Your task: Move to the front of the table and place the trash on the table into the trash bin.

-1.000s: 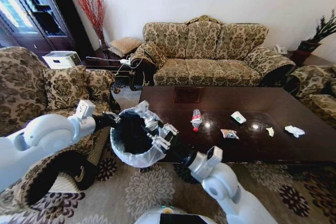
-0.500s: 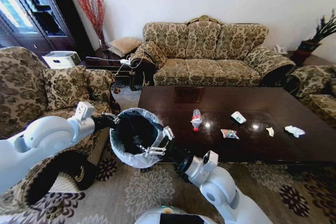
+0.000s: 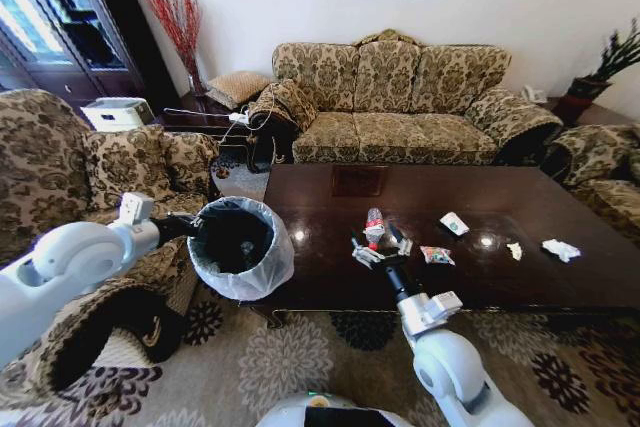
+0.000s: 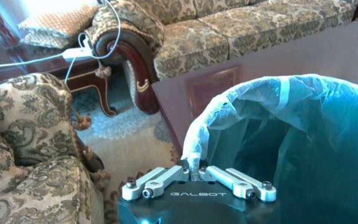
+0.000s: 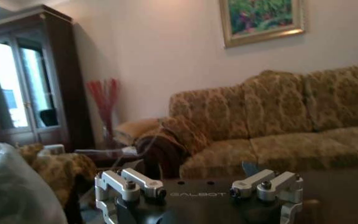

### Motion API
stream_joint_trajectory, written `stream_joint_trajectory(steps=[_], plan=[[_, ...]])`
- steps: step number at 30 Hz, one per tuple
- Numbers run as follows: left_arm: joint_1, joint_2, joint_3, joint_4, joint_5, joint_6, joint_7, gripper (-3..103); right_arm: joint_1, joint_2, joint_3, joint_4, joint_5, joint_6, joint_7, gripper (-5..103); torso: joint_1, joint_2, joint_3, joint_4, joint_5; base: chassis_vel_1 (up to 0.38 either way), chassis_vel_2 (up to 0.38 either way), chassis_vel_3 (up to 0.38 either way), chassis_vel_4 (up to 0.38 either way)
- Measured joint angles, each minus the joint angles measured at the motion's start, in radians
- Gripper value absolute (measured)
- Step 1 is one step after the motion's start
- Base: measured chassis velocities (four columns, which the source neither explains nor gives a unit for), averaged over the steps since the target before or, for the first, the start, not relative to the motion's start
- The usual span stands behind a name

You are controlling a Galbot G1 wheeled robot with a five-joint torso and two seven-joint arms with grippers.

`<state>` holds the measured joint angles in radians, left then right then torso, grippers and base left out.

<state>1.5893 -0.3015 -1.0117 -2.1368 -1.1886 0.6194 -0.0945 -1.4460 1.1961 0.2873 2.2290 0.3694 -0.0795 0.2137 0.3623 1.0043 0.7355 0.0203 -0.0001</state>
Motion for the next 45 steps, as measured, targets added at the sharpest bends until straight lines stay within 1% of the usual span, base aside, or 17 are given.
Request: stream_joint_trajectory(steps=[2,5,11,15,18,21,22,23,27,30,31,33,36,37,39,43,45], plan=[[-0.003,-0.006,-0.001,-0.005,0.001,-0.001,0.003,1,0.014,0.007,-0.001,-0.029,-0.005,-0.025,0.017,100,0.0,0.0,0.0,0.0001,0.0,0.0,0.0,0.0,0.0],[-0.005,-0.013,-0.005,-0.01,0.001,-0.002,0.003,1,0.025,0.01,-0.002,-0.052,-0.002,-0.041,0.029,100,0.0,0.0,0.0,0.0001,0.0002,-0.039,-0.039,0.046,0.04],[0.007,-0.038,-0.007,-0.03,0.002,-0.002,0.003,1,0.041,0.019,-0.006,-0.1,-0.001,-0.046,0.036,100,0.0,0.0,0.0,0.0002,-0.0004,-0.135,-0.119,0.152,0.127],[0.013,-0.048,-0.001,-0.055,0.002,-0.002,0.003,1,0.06,0.036,-0.01,-0.132,0.001,-0.055,0.047,100,0.0,0.0,0.0,0.0,0.0008,-0.189,-0.21,0.212,0.214],[0.012,-0.047,0.001,-0.064,0.001,-0.001,0.003,1,0.074,0.042,-0.016,-0.16,0.01,-0.054,0.048,100,0.0,0.0,0.0,-0.0001,0.0001,-0.266,-0.253,0.267,0.27],[0.013,-0.043,0.008,-0.082,-0.002,0.001,0.001,1,0.126,0.055,-0.032,-0.243,0.016,-0.021,0.05,100,0.0,0.0,0.0,-0.0002,0.0001,-0.292,-0.289,0.272,0.273],[0.013,-0.043,0.008,-0.082,-0.002,0.001,0.001,1,0.126,0.055,-0.032,-0.243,0.016,-0.021,0.05,100,0.0,0.0,0.0,-0.0002,0.0001,-0.267,-0.287,0.239,0.272],[0.015,-0.045,0.012,-0.097,-0.003,0.004,0.001,1,0.159,0.066,-0.043,-0.284,0.031,-0.021,0.054,100,0.0,0.0,0.0,-0.0002,0.0012,-0.224,-0.247,0.239,0.195],[0.018,-0.051,0.016,-0.132,-0.006,0.008,-0.001,1,0.216,0.103,-0.062,-0.367,0.065,-0.044,0.063,100,0.0,0.0,0.0,-0.0003,0.0011,-0.145,-0.149,0.129,0.116],[0.019,-0.049,0.015,-0.16,-0.012,0.012,-0.001,1,0.261,0.135,-0.08,-0.445,0.069,-0.056,0.062,100,0.0,0.0,0.0,-0.0004,-0.0001,-0.026,-0.034,0.009,0.026],[0.019,-0.049,0.015,-0.16,-0.012,0.012,-0.001,1,0.261,0.135,-0.08,-0.445,0.069,-0.056,0.062,100,0.0,0.0,0.0,-0.0004,-0.0001,0.0,0.0,0.0,0.0],[0.018,-0.045,0.015,-0.17,-0.017,0.013,-0.002,1,0.296,0.156,-0.1,-0.497,0.054,-0.06,0.058,100,0.0,0.0,0.0,-0.0002,-0.0013,0.038,0.025,-0.004,-0.013],[0.014,-0.041,0.021,-0.173,-0.019,0.013,-0.004,1,0.356,0.197,-0.145,-0.58,0.03,-0.066,0.056,100,0.0,0.0,0.0,0.0009,-0.0001,0.074,0.06,-0.027,-0.006],[0.014,-0.041,0.021,-0.173,-0.019,0.013,-0.004,1,0.356,0.197,-0.145,-0.58,0.03,-0.066,0.056,100,0.0,0.0,0.0,0.0009,-0.0001,0.074,0.049,-0.003,-0.001],[0.014,-0.039,0.025,-0.169,-0.017,0.014,-0.003,1,0.386,0.22,-0.178,-0.62,0.027,-0.067,0.068,100,0.0,0.0,0.0,0.0005,-0.0004,0.0,0.0,0.0,0.0],[0.015,-0.028,0.025,-0.136,0.004,0.014,0.006,1,0.426,0.249,-0.211,-0.692,0.0,-0.065,0.084,100,0.0,0.0,0.0,0.0,0.0007,0.0,0.0,0.0,0.0],[0.018,-0.024,0.024,-0.116,0.014,0.014,0.014,1,0.443,0.261,-0.219,-0.726,-0.011,-0.06,0.096,100,0.0,0.0,0.0,-0.0003,0.0,0.0,0.0,0.0,0.0]])
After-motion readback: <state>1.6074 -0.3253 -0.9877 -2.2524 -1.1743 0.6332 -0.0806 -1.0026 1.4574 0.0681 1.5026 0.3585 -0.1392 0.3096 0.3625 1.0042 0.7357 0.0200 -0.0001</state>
